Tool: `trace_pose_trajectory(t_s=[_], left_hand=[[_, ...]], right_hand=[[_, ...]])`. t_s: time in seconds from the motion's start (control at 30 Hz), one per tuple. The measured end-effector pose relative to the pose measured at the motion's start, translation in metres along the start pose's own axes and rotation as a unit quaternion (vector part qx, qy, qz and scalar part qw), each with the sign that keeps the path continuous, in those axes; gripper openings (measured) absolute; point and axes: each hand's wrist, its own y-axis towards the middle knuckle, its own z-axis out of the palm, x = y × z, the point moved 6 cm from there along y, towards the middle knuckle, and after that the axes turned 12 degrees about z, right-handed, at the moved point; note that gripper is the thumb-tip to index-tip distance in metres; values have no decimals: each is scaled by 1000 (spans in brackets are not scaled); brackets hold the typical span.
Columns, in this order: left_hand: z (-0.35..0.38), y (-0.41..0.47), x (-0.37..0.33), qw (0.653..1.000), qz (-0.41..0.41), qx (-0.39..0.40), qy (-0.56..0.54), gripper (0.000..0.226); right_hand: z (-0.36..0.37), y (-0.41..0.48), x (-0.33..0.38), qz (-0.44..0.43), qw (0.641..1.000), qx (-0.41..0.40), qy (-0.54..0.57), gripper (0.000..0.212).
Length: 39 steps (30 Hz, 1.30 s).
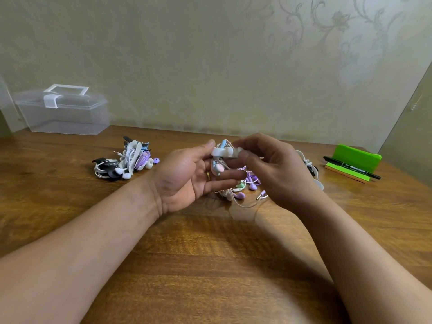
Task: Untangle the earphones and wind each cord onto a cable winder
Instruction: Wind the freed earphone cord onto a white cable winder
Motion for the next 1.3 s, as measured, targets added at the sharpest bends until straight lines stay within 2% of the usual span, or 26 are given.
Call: trace_pose_trajectory(t_s=[0.2, 0.37, 0.53, 0.63, 0.73, 0.87, 0.97, 1.17, 1.23, 1.3], left_hand=[[7, -3, -1, 999, 8, 14, 32, 45], [6, -1, 0, 999, 22, -20, 27, 38], [8, -1, 1, 999, 30, -37, 4, 31], [8, -1, 0, 999, 36, -37, 4, 29], [7, -2, 1, 998, 38, -51, 7, 27], [-3, 1, 4, 995, 40, -94, 16, 28], [-5, 2, 4, 994, 40, -104, 18, 26], [-3, 0, 9, 997, 25, -71, 7, 24], [-3, 1, 8, 997, 21, -72, -14, 25], [-3, 2, 7, 997, 19, -65, -37, 26]], right_hand=[[-1, -1, 1, -9, 1000, -24, 11, 16], [2, -3, 3, -51, 996, -54, -50, 16], [17, -10, 16, -160, 972, -73, -153, 17], [27, -9, 13, -178, 955, -74, -224, 18], [31, -9, 13, -182, 939, -99, -273, 9], [37, -12, 18, -184, 919, -110, -330, 21], [37, -13, 20, -183, 924, -100, -322, 26], [45, -10, 15, -186, 927, -83, -314, 14], [40, -6, 10, -162, 956, -78, -231, 10], [30, -2, 2, -82, 991, -44, -92, 8]])
